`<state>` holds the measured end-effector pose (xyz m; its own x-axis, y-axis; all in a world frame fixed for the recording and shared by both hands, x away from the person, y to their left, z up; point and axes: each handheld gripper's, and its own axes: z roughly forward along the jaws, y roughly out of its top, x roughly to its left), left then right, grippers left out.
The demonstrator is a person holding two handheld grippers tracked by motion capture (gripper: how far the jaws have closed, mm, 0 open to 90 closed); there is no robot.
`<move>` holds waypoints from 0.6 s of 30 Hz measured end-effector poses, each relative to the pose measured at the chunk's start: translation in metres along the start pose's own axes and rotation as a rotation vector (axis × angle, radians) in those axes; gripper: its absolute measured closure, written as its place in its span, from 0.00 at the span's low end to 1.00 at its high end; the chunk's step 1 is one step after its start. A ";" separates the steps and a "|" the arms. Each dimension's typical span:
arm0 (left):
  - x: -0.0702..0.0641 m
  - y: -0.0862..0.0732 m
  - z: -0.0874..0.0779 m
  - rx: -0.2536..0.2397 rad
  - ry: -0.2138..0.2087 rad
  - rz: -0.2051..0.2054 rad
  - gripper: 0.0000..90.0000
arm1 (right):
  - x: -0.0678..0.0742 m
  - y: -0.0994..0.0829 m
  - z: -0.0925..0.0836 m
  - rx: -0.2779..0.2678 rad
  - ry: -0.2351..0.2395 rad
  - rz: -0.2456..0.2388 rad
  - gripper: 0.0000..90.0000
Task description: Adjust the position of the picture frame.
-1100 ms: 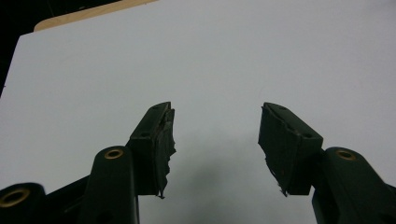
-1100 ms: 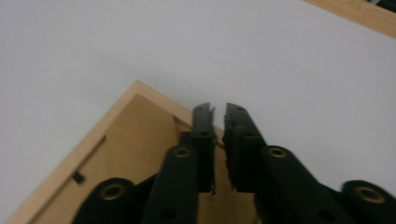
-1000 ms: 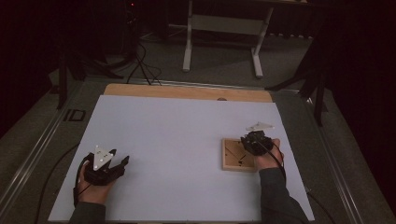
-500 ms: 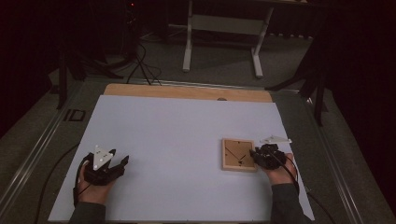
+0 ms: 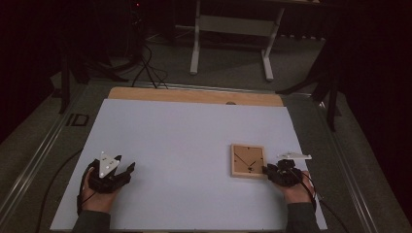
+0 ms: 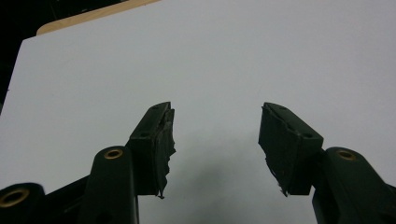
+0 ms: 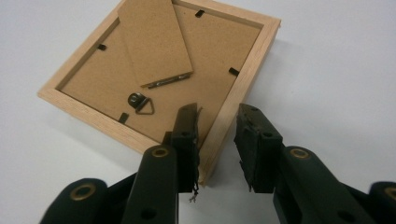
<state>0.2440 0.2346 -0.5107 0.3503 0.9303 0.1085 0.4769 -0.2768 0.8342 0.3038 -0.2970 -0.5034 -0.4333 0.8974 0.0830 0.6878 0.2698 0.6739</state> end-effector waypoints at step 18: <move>-0.019 0.007 0.003 -0.007 -0.057 0.027 0.49 | 0.017 0.011 0.012 0.005 0.013 0.020 0.83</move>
<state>0.2426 0.2140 -0.5087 0.4089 0.9070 0.1003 0.4607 -0.3001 0.8353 0.3111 -0.2750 -0.5037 -0.4269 0.8981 0.1058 0.6992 0.2536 0.6684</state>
